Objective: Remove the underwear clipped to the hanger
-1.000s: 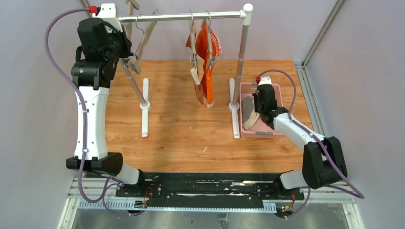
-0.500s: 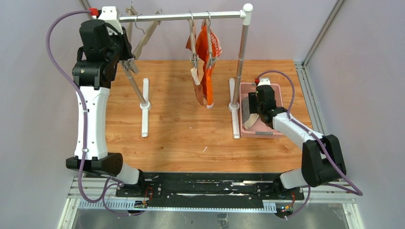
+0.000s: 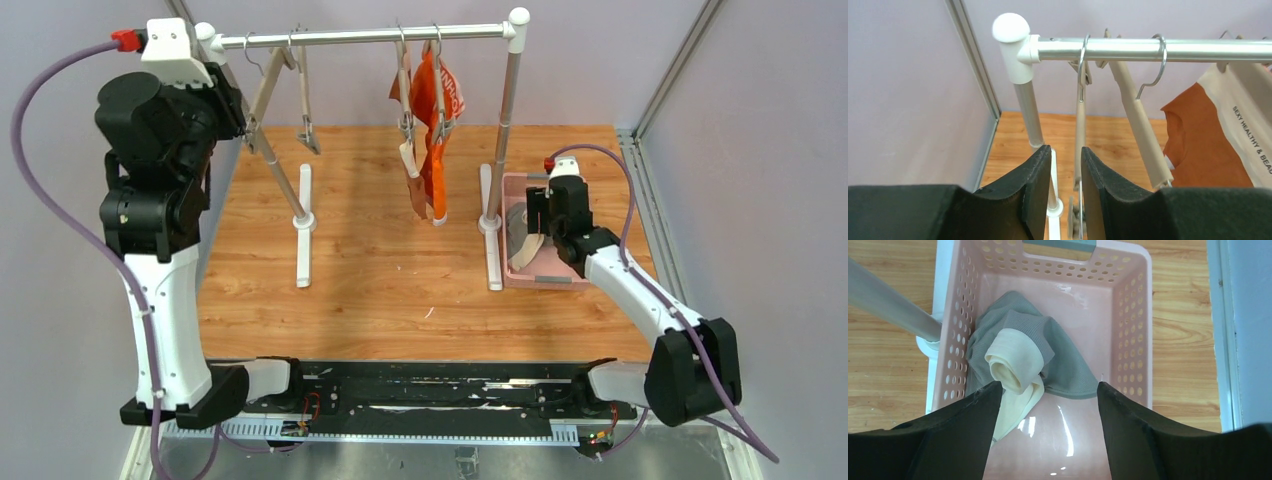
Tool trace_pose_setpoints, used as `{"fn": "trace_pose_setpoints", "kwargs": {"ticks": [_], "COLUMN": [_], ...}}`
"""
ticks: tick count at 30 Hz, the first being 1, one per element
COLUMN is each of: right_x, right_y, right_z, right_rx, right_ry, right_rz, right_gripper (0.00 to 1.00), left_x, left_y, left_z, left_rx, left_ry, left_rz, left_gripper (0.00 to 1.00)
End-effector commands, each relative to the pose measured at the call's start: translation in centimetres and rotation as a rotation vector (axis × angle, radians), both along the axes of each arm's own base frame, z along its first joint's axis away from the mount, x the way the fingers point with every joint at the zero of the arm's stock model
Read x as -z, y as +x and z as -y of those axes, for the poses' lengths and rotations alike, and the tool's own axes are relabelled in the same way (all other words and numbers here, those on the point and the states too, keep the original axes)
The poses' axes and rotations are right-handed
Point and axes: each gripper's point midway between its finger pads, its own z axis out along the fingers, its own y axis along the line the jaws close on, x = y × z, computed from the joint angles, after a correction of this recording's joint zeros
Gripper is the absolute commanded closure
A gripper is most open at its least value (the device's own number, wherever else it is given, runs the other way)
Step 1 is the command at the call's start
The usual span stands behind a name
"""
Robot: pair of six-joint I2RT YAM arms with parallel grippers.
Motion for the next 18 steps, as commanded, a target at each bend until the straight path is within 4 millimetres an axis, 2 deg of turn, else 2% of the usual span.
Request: {"fn": "trace_pose_setpoints", "kwargs": {"ticks": [1,5,9,13,18], "right_x": [-3.7,-5.9,-7.5,-8.7,-10.1], "right_y": [-0.4,-1.4,-2.5,-3.6,-5.0], "right_z": [0.7,0.7,0.5,0.0,-0.5], "right_rx": [-0.002,-0.018,-0.030,-0.044,-0.055], "right_ry": [0.003,0.012,0.024,0.033,0.044], "right_rz": [0.068,0.121,0.148,0.164,0.194], "right_gripper": [0.28,0.29,0.30,0.31,0.31], "left_x": [-2.6,-3.2,-2.8,-2.5,-1.9], "left_y": [-2.6,-3.6,-3.2,-2.8,-0.7], "left_z": [-0.5,1.9,6.2,11.4,17.1], "left_rx": [-0.014,0.118,0.326,0.431,0.542], "left_ry": [0.008,-0.018,-0.066,-0.020,-0.005], "left_rz": [0.091,0.111,0.086,0.071,0.038], "left_gripper": [0.63,0.66,0.70,0.68,0.58]}}
